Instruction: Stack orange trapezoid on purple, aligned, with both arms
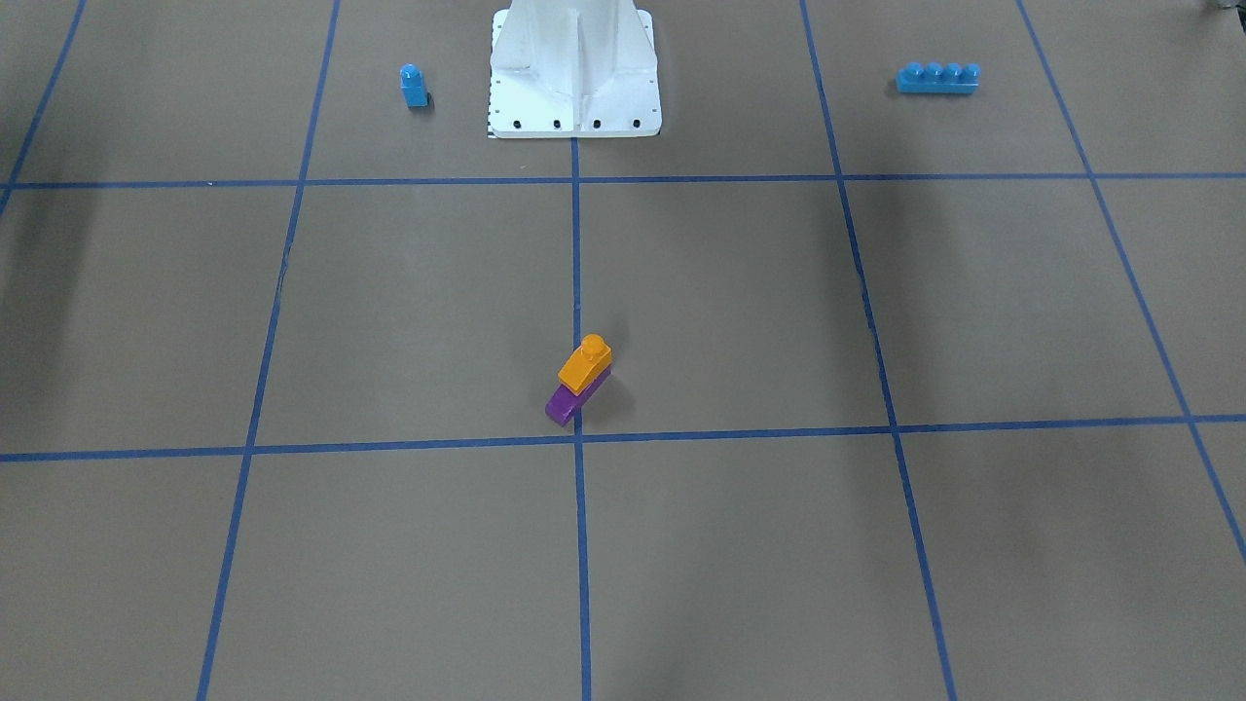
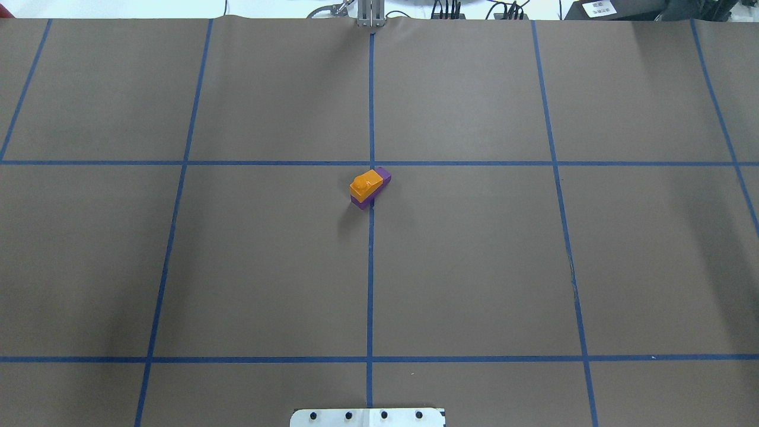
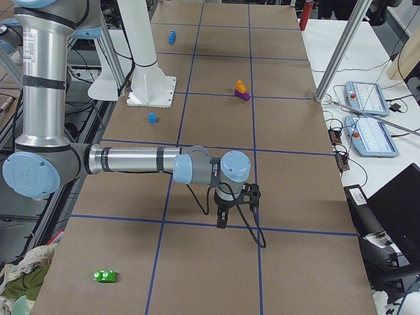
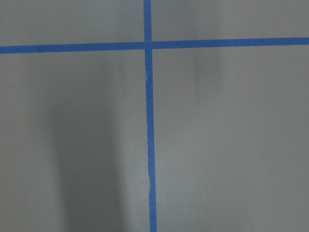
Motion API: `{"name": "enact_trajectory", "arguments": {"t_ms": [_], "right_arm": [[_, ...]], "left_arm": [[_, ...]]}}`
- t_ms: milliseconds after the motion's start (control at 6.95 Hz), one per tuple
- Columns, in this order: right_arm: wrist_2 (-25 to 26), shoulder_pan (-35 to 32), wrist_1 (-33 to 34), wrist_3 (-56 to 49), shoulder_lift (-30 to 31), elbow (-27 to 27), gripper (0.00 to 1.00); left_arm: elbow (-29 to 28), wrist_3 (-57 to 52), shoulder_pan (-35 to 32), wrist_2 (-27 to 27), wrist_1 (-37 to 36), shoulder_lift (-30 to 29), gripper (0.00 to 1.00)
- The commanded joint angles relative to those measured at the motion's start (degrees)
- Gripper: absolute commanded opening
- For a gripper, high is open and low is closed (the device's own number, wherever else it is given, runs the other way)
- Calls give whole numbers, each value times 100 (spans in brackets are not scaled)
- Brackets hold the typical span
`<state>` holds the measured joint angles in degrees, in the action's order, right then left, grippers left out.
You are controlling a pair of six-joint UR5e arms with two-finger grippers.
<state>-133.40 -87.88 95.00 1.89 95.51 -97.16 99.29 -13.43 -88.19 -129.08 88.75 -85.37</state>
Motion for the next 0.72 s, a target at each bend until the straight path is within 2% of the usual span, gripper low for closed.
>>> {"name": "enact_trajectory", "arguments": {"t_ms": [0, 288, 576], "right_arm": [[-116, -273, 79, -76, -93, -126, 100], [-125, -274, 325, 459, -59, -608, 100], [-142, -265, 379, 549, -15, -637, 100]], "left_arm": [[-6, 16, -5, -4, -16, -6, 100], [2, 16, 3, -4, -16, -14, 100], [11, 24, 12, -4, -7, -14, 100]]}}
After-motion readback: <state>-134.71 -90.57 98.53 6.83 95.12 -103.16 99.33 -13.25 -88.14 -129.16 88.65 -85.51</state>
